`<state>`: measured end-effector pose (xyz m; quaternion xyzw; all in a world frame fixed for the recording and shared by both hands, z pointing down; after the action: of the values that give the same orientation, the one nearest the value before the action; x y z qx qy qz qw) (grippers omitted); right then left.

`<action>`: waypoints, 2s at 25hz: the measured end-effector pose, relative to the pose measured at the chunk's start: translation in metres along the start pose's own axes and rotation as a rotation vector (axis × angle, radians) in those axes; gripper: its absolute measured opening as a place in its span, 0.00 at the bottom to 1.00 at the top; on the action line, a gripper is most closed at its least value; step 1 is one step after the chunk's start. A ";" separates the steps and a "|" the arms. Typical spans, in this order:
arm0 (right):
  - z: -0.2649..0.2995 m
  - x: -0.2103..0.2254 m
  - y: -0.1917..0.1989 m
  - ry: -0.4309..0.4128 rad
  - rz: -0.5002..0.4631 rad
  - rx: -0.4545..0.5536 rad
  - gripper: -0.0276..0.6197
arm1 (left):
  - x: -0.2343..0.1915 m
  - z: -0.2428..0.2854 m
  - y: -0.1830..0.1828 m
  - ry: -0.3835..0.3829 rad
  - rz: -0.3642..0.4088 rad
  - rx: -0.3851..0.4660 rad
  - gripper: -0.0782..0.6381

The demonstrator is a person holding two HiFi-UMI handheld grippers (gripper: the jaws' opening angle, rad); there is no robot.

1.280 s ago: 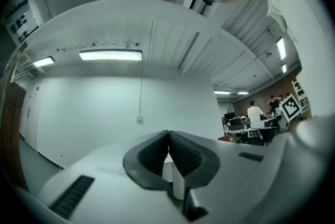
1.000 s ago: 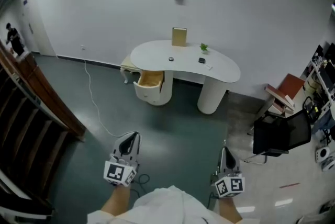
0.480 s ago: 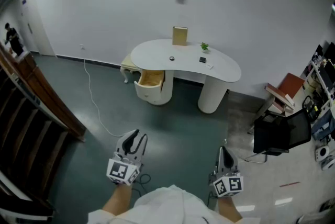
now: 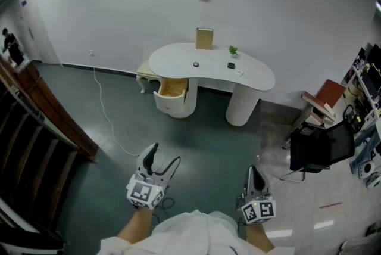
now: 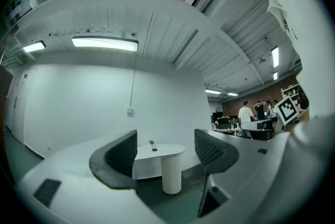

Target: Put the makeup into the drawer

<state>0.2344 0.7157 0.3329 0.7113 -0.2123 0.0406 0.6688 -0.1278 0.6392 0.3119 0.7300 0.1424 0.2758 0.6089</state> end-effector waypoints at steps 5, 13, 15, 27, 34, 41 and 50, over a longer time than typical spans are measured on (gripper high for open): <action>0.002 -0.001 0.002 0.008 -0.002 -0.010 0.07 | 0.001 0.007 0.004 0.006 -0.008 -0.001 0.59; 0.035 0.022 0.006 -0.006 0.011 -0.019 0.07 | -0.006 0.048 0.018 0.010 -0.051 -0.018 0.60; 0.052 0.033 0.006 -0.017 0.011 -0.023 0.07 | -0.008 0.069 0.021 0.011 -0.038 -0.011 0.60; 0.191 0.106 -0.014 -0.108 0.026 -0.041 0.07 | -0.039 0.208 0.030 -0.027 -0.025 -0.034 0.60; 0.247 0.145 -0.027 -0.174 -0.001 -0.050 0.07 | -0.046 0.265 0.035 -0.079 -0.024 -0.022 0.60; 0.283 0.159 -0.023 -0.185 0.026 -0.077 0.07 | -0.054 0.302 0.044 -0.075 -0.026 -0.032 0.60; 0.350 0.170 -0.002 -0.160 0.026 -0.106 0.07 | -0.098 0.357 0.075 -0.080 -0.045 -0.029 0.60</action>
<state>0.3102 0.3348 0.3535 0.6729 -0.2764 -0.0190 0.6859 -0.0110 0.2799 0.3244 0.7282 0.1303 0.2348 0.6306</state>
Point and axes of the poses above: the fingertips, and each gripper's own axes: z forward along the fingers, x to its right, y out of its underside, the point moved 10 cm from there along -z, backward along the fingers, and after that the axes turned 12 degrees about z, right-handed, at the moved point
